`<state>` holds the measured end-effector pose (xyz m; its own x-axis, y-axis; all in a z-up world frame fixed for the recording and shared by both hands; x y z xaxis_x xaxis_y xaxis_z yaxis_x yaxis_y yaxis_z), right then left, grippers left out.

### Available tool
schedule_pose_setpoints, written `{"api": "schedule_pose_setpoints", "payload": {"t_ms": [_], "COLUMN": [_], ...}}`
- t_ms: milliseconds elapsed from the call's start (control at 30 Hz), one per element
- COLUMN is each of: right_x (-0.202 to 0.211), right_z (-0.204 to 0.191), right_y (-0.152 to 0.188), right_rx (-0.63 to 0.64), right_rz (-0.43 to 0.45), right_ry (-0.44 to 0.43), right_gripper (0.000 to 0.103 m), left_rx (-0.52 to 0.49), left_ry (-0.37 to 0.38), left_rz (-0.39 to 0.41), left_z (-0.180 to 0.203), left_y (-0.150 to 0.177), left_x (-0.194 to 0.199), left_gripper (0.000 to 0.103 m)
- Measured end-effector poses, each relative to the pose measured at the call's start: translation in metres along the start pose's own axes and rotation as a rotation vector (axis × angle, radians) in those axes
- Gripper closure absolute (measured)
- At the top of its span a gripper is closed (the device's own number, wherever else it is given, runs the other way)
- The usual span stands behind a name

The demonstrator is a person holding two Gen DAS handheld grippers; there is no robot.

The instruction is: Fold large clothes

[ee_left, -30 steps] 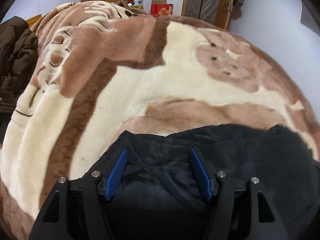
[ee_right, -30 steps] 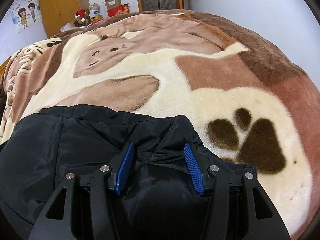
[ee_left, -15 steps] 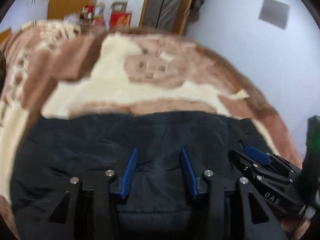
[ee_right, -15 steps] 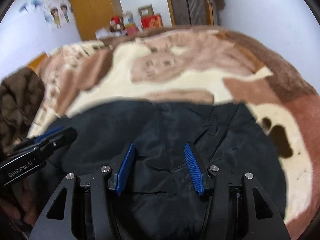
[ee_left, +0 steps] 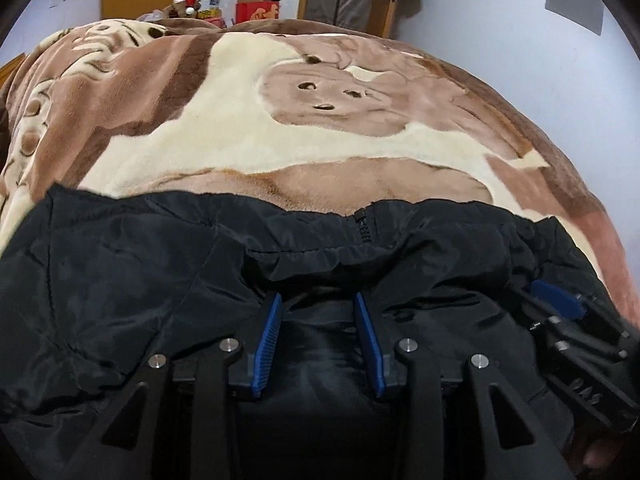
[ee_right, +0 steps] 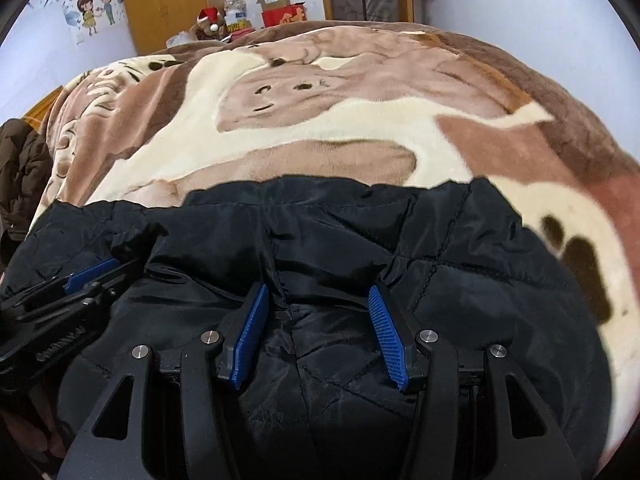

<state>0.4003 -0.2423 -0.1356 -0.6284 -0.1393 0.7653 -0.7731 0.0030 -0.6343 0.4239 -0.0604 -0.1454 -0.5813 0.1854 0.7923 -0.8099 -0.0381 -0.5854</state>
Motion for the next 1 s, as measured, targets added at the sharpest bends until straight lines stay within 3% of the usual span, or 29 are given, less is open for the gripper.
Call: {"api": "schedule_pose_setpoints", "payload": {"t_ms": [100,167,233,300,400,800,1000], "right_x": [0.027,0.031,0.026,0.018,0.006,-0.022,-0.018], "right_z": [0.016,0.031,0.048,0.060,0.062,0.073,0.070], "right_y": [-0.005,-0.005,-0.001,0.004,0.008,0.013,0.004], "right_rx": [-0.034,-0.043,-0.050,-0.053,-0.067,-0.098,-0.086], "right_rz": [0.072,0.077,0.056,0.041,0.037,0.030,-0.022], "right_ry": [0.029,0.072,0.105,0.128,0.118,0.099,0.117], "right_gripper": [0.051,0.051,0.052,0.052,0.052,0.052,0.052], "left_rx": [0.014,0.018,-0.001,-0.004,-0.015,0.035,0.004], "left_ry": [0.065,0.078,0.032,-0.040,-0.083,-0.062,-0.103], "left_rz": [-0.022,0.010,0.056,0.047,0.043,0.078,0.048], "left_z": [-0.008,-0.021,-0.042,-0.070,-0.101,-0.106,-0.102], "left_y": [-0.008,-0.016,-0.023,-0.024,-0.015,-0.006,-0.011], "left_x": [0.019,0.037,0.048,0.043,0.024,0.001,0.005], "left_gripper": [0.064,0.064,0.064,0.064,0.064,0.064,0.065]}}
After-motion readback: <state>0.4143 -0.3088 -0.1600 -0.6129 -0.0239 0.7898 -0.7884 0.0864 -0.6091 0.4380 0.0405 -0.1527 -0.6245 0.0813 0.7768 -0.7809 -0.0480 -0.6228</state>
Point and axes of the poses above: each gripper's, at about its wrist camera, not at the fingertips, and x roughly against the way its jaws point, z to its right, y to its underside, the point moved 5 cm from there along -x, roughly the way its jaws point, and after that the axes turned 3 degrees about x, right-handed, at the moved point
